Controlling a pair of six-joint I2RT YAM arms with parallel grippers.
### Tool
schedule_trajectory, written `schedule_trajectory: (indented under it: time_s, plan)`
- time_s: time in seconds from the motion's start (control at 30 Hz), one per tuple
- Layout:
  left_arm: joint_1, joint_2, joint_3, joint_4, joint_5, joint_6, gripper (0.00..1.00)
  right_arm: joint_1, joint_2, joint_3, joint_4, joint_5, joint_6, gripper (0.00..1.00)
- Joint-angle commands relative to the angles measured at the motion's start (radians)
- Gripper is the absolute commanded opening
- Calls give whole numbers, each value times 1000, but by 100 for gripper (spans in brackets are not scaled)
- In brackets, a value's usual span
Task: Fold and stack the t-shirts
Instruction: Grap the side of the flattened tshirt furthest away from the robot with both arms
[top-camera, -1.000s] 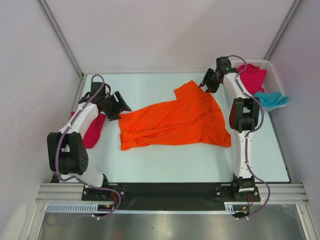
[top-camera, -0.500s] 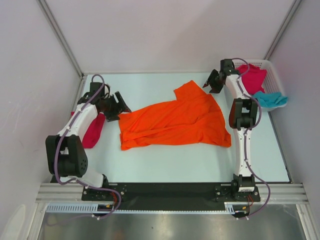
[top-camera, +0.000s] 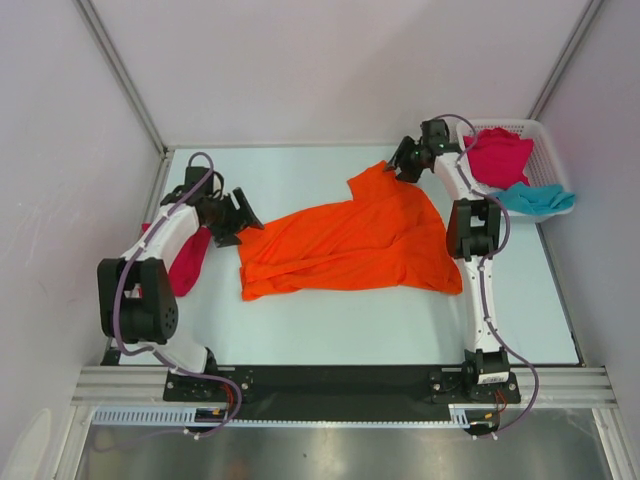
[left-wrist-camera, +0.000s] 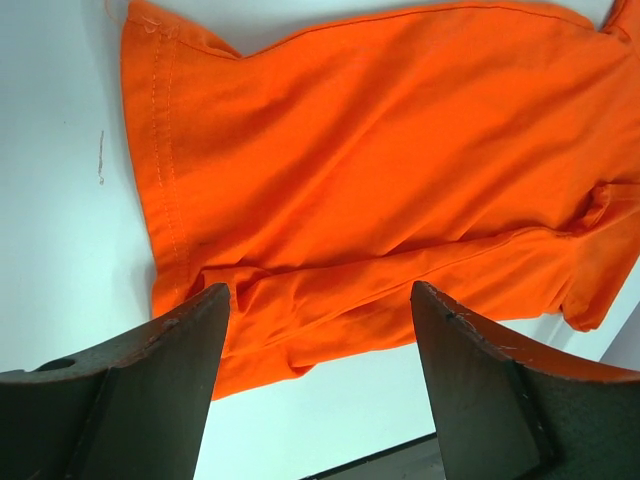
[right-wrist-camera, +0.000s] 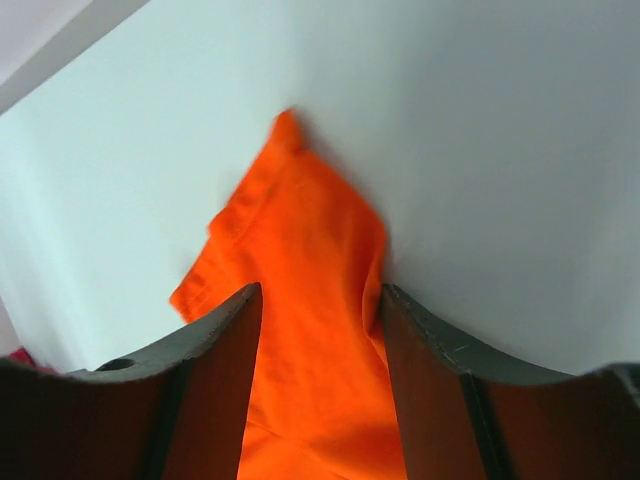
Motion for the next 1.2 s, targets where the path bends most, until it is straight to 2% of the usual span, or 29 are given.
schedule_trajectory:
  time_s: [0.0,0.07,0.17,0.2,0.27,0.33,0.4,0.53,0.57,0.63,0.73,0.97,1.13,1.17]
  plan:
    - [6,17,27,29,-2,9,79,70,64,-29,-56,-30,-24,55]
    - [6,30,21,32,-16,-6,79,85,52,-48,-58,-25,-37,53]
    - [6,51,10,39,-60,-40,77,91,35,-55,-61,-7,-55,43]
    - [6,59,9,41,-69,-49,77,90,32,-57,-64,-4,-61,33]
    - [6,89,6,49,-88,-75,73,90,21,-57,-74,9,-70,24]
    - [6,119,7,55,-97,-96,70,87,14,-58,-84,25,-89,9]
    - [6,142,7,70,-102,-109,65,85,-6,-71,-90,47,-106,0]
    - [6,165,16,81,-118,-127,56,83,-40,-95,-94,84,-133,0]
    - [6,169,21,88,-120,-132,50,80,-48,-97,-97,90,-138,0]
    - [6,182,29,90,-131,-141,45,76,-65,-100,-104,104,-149,0]
    - [7,183,55,79,-180,-152,46,73,-94,-114,-107,119,-162,0]
    - [9,178,208,30,-368,-90,70,65,-170,-183,-91,141,-173,0]
    - [23,237,271,65,-335,-83,75,73,-235,-230,-88,144,-164,0]
    - [55,263,277,73,-303,-89,75,79,-249,-262,-82,144,-169,0]
